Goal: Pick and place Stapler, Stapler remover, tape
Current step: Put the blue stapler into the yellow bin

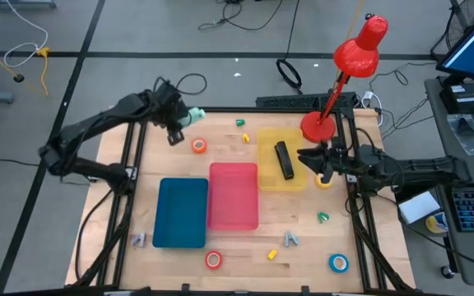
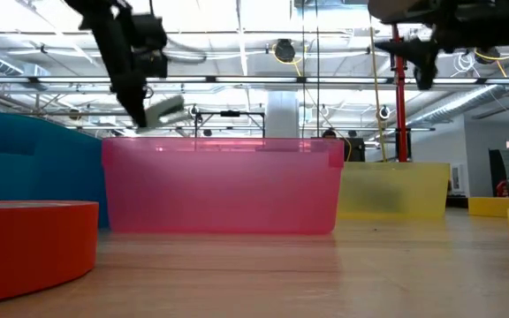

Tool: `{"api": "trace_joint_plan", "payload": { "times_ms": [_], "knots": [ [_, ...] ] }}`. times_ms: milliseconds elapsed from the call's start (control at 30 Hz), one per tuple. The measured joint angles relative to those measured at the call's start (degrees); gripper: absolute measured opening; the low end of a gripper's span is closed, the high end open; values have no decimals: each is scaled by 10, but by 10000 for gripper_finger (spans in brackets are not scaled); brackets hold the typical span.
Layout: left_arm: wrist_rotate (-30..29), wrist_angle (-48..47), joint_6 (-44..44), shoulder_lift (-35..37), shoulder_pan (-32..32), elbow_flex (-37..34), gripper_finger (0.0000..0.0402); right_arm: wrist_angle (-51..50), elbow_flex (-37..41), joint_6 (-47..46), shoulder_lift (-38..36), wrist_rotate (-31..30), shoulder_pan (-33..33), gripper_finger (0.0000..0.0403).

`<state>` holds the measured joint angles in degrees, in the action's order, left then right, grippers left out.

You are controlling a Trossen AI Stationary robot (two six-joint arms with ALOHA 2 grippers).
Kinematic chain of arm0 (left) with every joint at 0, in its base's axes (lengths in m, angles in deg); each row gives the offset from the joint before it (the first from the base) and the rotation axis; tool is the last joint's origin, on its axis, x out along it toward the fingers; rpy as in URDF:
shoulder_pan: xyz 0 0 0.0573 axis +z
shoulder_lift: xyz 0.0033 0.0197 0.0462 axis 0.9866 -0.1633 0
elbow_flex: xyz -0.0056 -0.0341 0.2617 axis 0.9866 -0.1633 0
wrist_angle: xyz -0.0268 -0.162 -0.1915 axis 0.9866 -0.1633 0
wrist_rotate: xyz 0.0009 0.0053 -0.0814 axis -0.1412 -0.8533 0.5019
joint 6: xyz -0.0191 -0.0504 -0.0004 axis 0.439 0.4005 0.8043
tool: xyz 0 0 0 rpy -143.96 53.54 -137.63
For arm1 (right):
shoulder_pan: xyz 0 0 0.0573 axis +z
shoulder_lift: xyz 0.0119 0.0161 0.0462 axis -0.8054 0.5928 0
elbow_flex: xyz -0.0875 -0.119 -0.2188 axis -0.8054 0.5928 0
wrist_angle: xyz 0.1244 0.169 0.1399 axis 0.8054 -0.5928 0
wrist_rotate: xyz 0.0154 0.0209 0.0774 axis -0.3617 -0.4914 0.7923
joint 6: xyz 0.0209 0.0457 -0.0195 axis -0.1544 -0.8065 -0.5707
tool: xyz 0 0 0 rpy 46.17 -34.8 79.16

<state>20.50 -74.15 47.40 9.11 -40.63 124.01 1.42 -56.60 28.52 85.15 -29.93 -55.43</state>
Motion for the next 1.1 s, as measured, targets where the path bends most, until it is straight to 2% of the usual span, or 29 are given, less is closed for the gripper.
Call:
{"api": "trace_joint_plan", "payload": {
  "times_ms": [67, 167, 300, 433, 600, 800, 1100],
  "knots": [
    [-10, 0, 31, 12, -43, 0, 126, 59, -2, 37, 35, 0, 0, 143],
    [-28, -2, 83, 16, -110, 5, 126, 74, -24, 73, 87, 1, 0, 135],
    [-45, -1, 132, 3, -183, 31, 126, 40, -82, 115, 152, 4, 0, 131],
    [-49, -3, 168, -21, -233, 71, 126, -46, -156, 161, 206, 17, 0, 131],
    [-52, -4, 193, -62, -273, 119, 126, -144, -243, 214, 265, 18, 0, 131],
    [-54, -21, 200, -130, -308, 185, 126, -159, -317, 289, 325, 18, 0, 135],
    [-54, -48, 191, -205, -332, 259, 126, -173, -365, 378, 375, 18, 0, 201]
  ]
}}
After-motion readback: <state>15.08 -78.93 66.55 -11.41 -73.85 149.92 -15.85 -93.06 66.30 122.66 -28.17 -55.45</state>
